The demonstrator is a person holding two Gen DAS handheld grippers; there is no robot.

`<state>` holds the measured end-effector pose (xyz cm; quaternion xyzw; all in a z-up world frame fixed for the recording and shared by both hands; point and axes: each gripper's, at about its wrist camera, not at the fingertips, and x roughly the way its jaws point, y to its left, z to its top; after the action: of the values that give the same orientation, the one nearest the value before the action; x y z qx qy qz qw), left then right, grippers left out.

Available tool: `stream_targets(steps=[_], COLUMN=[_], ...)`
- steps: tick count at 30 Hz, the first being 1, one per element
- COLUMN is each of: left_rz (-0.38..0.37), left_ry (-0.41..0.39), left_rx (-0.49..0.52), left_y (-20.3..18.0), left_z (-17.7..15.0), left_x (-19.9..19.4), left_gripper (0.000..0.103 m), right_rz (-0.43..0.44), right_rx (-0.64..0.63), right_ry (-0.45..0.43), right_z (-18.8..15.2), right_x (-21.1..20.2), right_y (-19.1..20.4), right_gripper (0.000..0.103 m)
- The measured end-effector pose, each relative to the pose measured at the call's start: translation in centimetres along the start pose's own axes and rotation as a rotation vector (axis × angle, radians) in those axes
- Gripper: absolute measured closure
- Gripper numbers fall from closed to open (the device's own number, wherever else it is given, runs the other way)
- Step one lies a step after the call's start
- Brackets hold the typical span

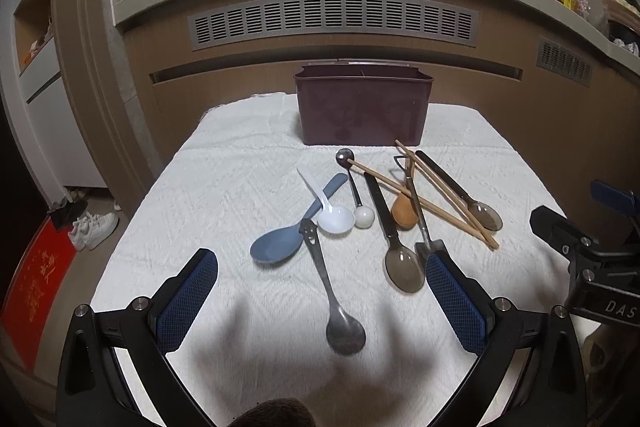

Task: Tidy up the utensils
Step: 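Grasp the small metal shovel with the right tool while the left tool reaches for the white plastic spoon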

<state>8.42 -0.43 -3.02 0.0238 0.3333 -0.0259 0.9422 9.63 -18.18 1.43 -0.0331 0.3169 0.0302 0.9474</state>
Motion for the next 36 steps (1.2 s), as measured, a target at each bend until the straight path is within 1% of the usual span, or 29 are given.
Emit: stream_targets(steps=[5,9,11,14,17,19,20,22,24,26,28,31,33,36], left_rz=[-0.019,-0.043,-0.053,-0.047,-0.076,-0.107,-0.111,-0.093,-0.051,-0.003,0.037,0.076,0.099,0.089], left_ry=[0.027,0.023,0.018,0.008,0.032,0.047,0.050,0.042,0.030,0.018,0.015,-0.006,-0.019,-0.019], left_rx=[-0.008,-0.010,0.001,0.027,0.037,0.036,0.037,0.041,0.052,0.061,0.046,-0.013,-0.052,-0.077], left_y=[1.0,2.5,3.1,4.1,4.7,4.9,4.9,4.9,5.0,5.1,5.4,6.5,7.2,8.2], left_z=[1.2,1.8,2.1,2.5,2.7,2.9,3.0,3.3,3.5,3.6,3.9,4.3,4.4,4.2], left_x=[2.5,4.0,4.7,5.5,6.5,7.0,7.2,7.4,7.5,7.6,7.7,7.8,8.0,8.2], left_gripper=[0.000,0.000,0.000,0.000,0.000,0.000,0.000,0.000,0.000,0.000,0.000,0.000,0.000,0.000], right_rz=[0.004,0.011,0.016,0.022,0.029,0.041,0.051,0.088,0.128,0.165,0.200,0.193,0.176,0.147], right_rx=[-0.030,-0.046,-0.053,-0.071,-0.092,-0.099,-0.099,-0.092,-0.085,-0.087,-0.071,-0.032,-0.030,-0.067], right_ry=[0.014,0.033,0.045,0.061,0.081,0.100,0.112,0.139,0.165,0.198,0.243,0.277,0.275,0.258], right_z=[1.8,2.9,3.3,3.8,4.3,4.6,4.7,5.0,5.5,5.9,6.3,6.5,6.6,6.9], right_x=[2.4,4.6,5.7,7.1,8.4,9.3,9.8,10.8,11.8,13.0,14.3,15.9,16.4,16.8], right_y=[0.5,0.7,0.6,0.4,0.4,0.3,0.2,0.4,1.0,1.9,2.7,3.6,4.3,5.7], right_gripper=[0.000,0.000,0.000,0.000,0.000,0.000,0.000,0.001,0.008,0.030,0.039,0.040,0.043,0.050])
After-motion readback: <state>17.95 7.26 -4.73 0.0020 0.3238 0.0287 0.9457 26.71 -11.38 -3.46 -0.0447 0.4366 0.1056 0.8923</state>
